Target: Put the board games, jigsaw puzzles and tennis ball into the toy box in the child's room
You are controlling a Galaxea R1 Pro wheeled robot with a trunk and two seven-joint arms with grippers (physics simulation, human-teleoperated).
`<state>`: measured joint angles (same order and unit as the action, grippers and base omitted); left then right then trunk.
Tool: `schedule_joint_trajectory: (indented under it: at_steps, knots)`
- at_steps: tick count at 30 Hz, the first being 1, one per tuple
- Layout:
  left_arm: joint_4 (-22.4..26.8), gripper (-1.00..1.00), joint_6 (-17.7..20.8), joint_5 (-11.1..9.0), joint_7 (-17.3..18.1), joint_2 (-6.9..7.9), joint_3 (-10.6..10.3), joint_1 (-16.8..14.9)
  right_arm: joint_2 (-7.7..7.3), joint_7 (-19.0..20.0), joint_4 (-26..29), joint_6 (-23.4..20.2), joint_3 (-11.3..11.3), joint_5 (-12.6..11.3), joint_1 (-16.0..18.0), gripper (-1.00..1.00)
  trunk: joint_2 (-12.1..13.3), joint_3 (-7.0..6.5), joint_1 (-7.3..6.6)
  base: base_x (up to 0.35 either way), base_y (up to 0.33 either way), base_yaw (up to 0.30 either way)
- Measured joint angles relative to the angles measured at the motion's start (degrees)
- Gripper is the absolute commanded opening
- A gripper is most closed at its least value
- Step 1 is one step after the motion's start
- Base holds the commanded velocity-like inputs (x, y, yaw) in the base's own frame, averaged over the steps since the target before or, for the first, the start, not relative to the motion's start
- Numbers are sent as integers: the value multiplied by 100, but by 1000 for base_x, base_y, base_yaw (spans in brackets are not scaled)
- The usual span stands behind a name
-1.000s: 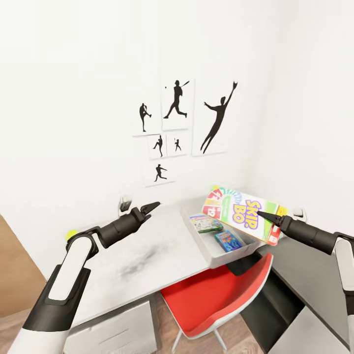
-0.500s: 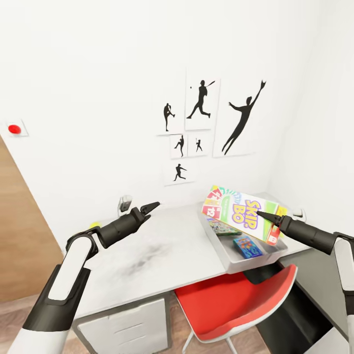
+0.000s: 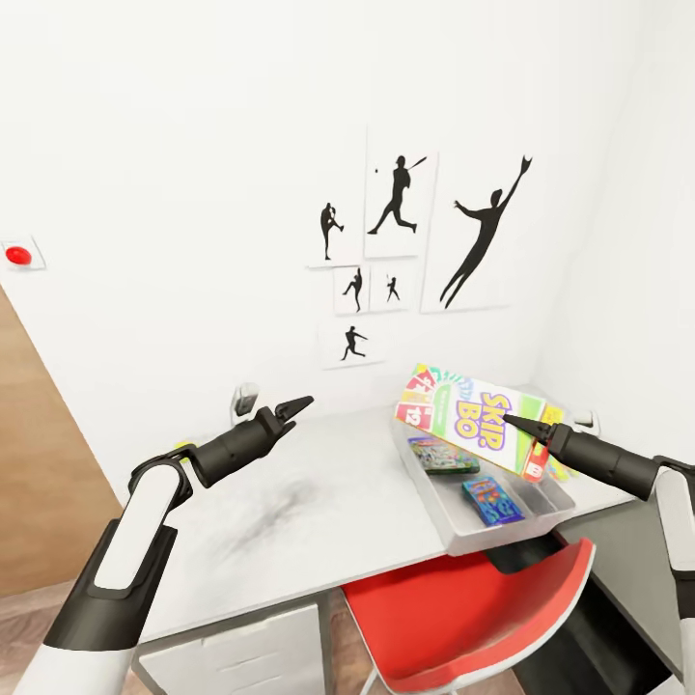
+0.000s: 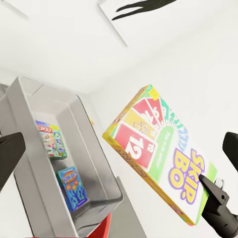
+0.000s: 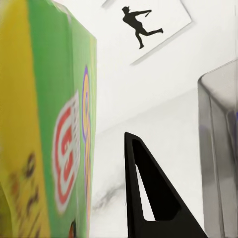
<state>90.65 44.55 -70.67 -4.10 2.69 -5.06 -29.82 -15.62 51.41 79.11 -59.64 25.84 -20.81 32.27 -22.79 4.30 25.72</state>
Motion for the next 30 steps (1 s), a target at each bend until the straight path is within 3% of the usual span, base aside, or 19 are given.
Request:
schedule_joint_trajectory:
  at_steps: [13,24,25,27,28,29,30]
  knots:
    - [0,100,5,-2,-3,0,0,0,10,-13,-41,-2,-5,-4,0,-100,1,0,2,46,-17,1]
    - [0,100,8,-3,-4,0,2,0,141,-609,-321,8,21,5,10,-100,1,0,3,2,-1,0]
    - [0,100,8,-3,-4,0,1,0,149,-685,-389,-11,45,-58,17,-100,0,0,2,27,-11,0]
    - [1,100,8,2,-4,0,4,0,160,-835,-583,41,180,91,39,-100,2,0,3,60,-37,0]
    - [1,100,6,-2,-4,0,5,1,167,-950,-818,-3,406,-92,67,-100,-2,0,1,93,-63,0]
    - [1,100,6,1,-4,0,5,0,168,-953,-830,31,416,60,66,-100,2,0,2,131,-101,0]
    - [1,100,3,-3,-5,1,10,1,171,-1028,-1079,12,668,-45,101,-100,0,0,1,121,-104,0]
